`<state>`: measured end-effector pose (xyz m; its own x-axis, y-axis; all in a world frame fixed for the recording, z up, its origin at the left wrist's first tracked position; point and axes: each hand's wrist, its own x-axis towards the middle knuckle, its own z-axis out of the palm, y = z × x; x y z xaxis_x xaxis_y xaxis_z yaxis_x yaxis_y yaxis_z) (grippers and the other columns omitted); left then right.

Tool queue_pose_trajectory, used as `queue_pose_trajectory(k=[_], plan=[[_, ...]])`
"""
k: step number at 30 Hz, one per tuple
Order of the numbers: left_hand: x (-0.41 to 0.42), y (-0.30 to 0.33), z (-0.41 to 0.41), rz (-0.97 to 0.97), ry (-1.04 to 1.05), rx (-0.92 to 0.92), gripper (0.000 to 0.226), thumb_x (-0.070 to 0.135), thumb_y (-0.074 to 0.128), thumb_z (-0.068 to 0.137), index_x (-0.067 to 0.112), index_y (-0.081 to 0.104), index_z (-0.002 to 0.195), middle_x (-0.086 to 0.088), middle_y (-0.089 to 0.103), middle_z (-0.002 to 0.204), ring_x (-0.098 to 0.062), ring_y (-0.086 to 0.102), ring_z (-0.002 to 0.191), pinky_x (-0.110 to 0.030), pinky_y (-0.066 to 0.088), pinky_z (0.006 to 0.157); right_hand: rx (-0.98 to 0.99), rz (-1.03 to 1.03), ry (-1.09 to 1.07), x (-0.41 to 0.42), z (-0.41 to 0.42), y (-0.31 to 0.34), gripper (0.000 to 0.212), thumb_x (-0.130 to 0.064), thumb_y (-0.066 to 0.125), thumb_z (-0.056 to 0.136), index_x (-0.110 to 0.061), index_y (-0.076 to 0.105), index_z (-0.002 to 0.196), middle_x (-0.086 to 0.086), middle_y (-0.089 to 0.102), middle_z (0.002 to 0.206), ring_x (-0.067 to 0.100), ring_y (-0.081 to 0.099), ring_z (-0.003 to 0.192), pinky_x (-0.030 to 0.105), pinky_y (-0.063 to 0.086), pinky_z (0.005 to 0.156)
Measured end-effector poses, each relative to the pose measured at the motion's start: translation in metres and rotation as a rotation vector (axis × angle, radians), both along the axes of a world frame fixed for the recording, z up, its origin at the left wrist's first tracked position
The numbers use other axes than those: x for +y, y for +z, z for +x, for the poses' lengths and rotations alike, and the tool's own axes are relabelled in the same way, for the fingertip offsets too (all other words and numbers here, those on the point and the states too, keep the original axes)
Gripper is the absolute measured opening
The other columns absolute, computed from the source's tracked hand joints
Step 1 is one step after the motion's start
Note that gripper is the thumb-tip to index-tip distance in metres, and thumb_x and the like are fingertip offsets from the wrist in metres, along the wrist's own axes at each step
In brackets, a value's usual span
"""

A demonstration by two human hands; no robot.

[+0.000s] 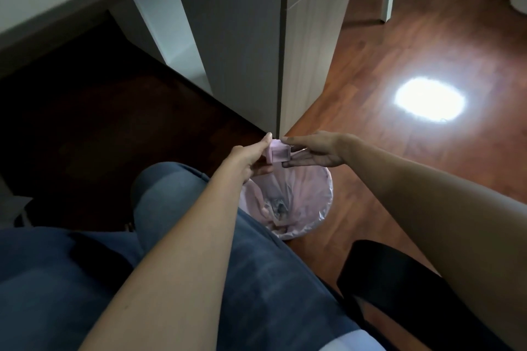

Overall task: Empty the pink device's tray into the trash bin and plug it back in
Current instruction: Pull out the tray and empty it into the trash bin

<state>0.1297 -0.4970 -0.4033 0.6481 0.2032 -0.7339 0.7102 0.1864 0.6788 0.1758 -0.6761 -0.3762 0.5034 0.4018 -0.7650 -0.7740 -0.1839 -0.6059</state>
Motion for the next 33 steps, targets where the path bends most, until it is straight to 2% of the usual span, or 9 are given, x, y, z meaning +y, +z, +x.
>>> queue_pose_trajectory(k=[3,6,12,18,20,22,27,30,33], plan=[[-0.002,0.006,0.002,0.021,0.008,0.024,0.060,0.051,0.081,0.077,0.003,0.071,0.112,-0.016,0.071,0.108,-0.025,0.074,0.072,-0.036,0.065,0.069,0.055,-0.009,-0.018,0.004,0.001,0.004,0.058,-0.028,0.076,0.088,0.005,0.050,0.128,0.020,0.049,0.144,0.027,0.080,0.079,0.032,0.065,0.074],[-0.003,0.008,0.004,0.017,0.001,0.039,0.058,0.055,0.080,0.076,0.006,0.074,0.107,-0.015,0.072,0.100,-0.025,0.074,0.071,-0.034,0.064,0.066,0.099,-0.042,-0.042,0.006,0.003,0.007,0.069,-0.029,0.079,0.085,0.003,0.043,0.135,0.024,0.062,0.128,0.027,0.079,0.077,0.032,0.064,0.073],[-0.004,0.010,0.007,0.015,-0.031,0.068,0.058,0.057,0.079,0.075,0.008,0.074,0.105,-0.014,0.068,0.094,-0.024,0.071,0.063,-0.035,0.065,0.070,0.155,-0.109,-0.055,0.004,0.008,0.015,0.074,-0.029,0.085,0.079,0.002,0.048,0.135,0.025,0.071,0.106,0.029,0.077,0.099,0.037,0.064,0.076],[-0.002,0.018,0.009,-0.010,-0.107,0.068,0.046,0.050,0.075,0.083,0.007,0.072,0.099,-0.017,0.068,0.106,-0.025,0.071,0.070,-0.032,0.064,0.067,0.118,-0.103,-0.031,0.001,0.007,0.019,0.074,-0.031,0.082,0.081,0.007,0.046,0.134,0.026,0.072,0.108,0.027,0.078,0.088,0.035,0.063,0.077],[0.001,0.020,0.007,-0.023,-0.102,0.006,0.048,0.042,0.077,0.085,0.000,0.073,0.109,-0.020,0.069,0.117,-0.026,0.072,0.079,-0.029,0.062,0.057,0.082,-0.079,-0.008,0.000,0.007,0.019,0.066,-0.030,0.079,0.084,0.007,0.051,0.130,0.023,0.072,0.111,0.026,0.078,0.089,0.034,0.062,0.081],[0.004,0.023,0.004,-0.046,-0.093,-0.054,0.051,0.034,0.078,0.086,-0.007,0.069,0.117,-0.023,0.069,0.121,-0.028,0.072,0.090,-0.026,0.061,0.054,0.038,-0.044,0.008,-0.001,0.007,0.020,0.046,-0.027,0.076,0.088,0.007,0.061,0.115,0.019,0.075,0.100,0.024,0.075,0.095,0.034,0.060,0.086],[0.012,0.034,-0.005,-0.107,-0.137,-0.200,0.046,0.008,0.074,0.089,-0.016,0.061,0.126,-0.031,0.065,0.127,-0.027,0.070,0.093,-0.025,0.064,0.070,-0.099,0.054,0.039,-0.006,0.009,0.025,0.014,-0.007,0.068,0.093,-0.002,0.070,0.105,0.010,0.075,0.103,0.012,0.075,0.088,0.022,0.059,0.085],[0.018,0.042,-0.010,-0.053,-0.201,-0.292,0.056,0.000,0.078,0.083,-0.008,0.057,0.134,-0.025,0.067,0.127,-0.027,0.072,0.103,-0.027,0.061,0.086,-0.211,0.079,0.023,-0.009,0.010,0.029,0.034,0.009,0.068,0.088,0.000,0.064,0.121,0.012,0.072,0.114,0.015,0.074,0.097,0.024,0.061,0.085],[0.022,0.057,-0.013,0.084,-0.268,-0.415,0.059,0.003,0.086,0.074,0.001,0.065,0.129,-0.012,0.073,0.120,-0.017,0.072,0.106,-0.021,0.060,0.087,-0.314,0.075,0.026,-0.009,0.012,0.035,0.058,0.015,0.073,0.080,0.002,0.058,0.134,0.018,0.064,0.134,0.026,0.068,0.118,0.037,0.056,0.099]])
